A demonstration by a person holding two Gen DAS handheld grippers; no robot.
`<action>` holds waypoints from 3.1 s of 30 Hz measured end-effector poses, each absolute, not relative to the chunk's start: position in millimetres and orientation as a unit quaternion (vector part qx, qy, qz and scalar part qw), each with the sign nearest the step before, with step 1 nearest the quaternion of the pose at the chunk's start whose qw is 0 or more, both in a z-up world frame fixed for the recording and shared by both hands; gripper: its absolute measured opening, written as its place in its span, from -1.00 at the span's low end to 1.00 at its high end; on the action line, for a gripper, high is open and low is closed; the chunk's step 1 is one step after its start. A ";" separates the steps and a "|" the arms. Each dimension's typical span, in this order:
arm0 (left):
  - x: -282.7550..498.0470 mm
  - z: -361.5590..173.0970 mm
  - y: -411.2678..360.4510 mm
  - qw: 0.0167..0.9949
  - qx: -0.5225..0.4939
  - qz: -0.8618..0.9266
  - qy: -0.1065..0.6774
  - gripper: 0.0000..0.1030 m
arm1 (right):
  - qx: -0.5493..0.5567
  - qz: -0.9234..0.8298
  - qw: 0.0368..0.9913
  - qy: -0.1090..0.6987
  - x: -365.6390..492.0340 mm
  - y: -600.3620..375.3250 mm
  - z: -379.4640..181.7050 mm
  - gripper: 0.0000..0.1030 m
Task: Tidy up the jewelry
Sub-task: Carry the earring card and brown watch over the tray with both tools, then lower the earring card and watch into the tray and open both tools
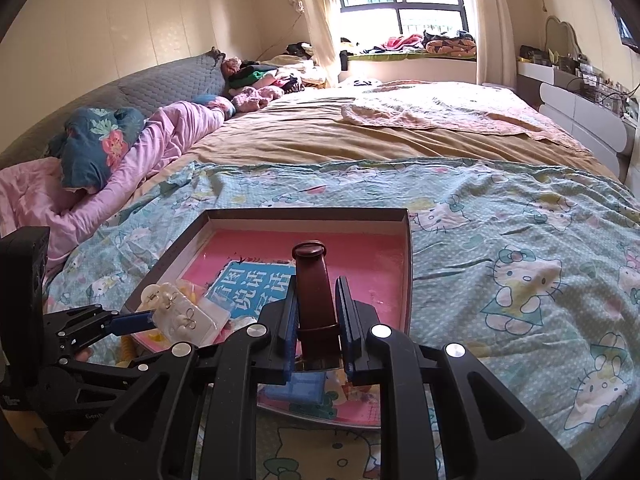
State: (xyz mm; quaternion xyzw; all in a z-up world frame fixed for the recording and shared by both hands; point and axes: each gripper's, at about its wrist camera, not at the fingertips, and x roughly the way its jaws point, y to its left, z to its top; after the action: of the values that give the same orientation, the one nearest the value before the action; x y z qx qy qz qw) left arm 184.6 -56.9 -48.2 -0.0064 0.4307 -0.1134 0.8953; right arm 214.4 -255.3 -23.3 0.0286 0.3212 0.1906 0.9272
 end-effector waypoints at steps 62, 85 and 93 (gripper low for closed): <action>202.4 -74.3 -43.9 0.887 -0.019 -0.093 0.453 0.10 | -0.011 0.110 0.938 0.329 225.2 -251.9 -57.0 -0.67; 196.5 -62.0 -46.4 0.890 -0.018 -0.096 0.446 0.27 | 0.013 0.139 0.934 0.330 203.8 -254.6 -42.2 0.09; 189.9 -46.4 -47.1 0.896 -0.015 -0.098 0.433 0.37 | 0.017 0.140 0.938 0.317 196.8 -256.0 -30.3 0.30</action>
State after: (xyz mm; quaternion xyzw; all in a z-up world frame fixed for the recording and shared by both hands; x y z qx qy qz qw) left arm 189.9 -47.1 -46.4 -0.0155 0.4331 -0.0979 0.8959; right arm 196.8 -256.0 -30.3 0.0169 0.3169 0.1402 0.9379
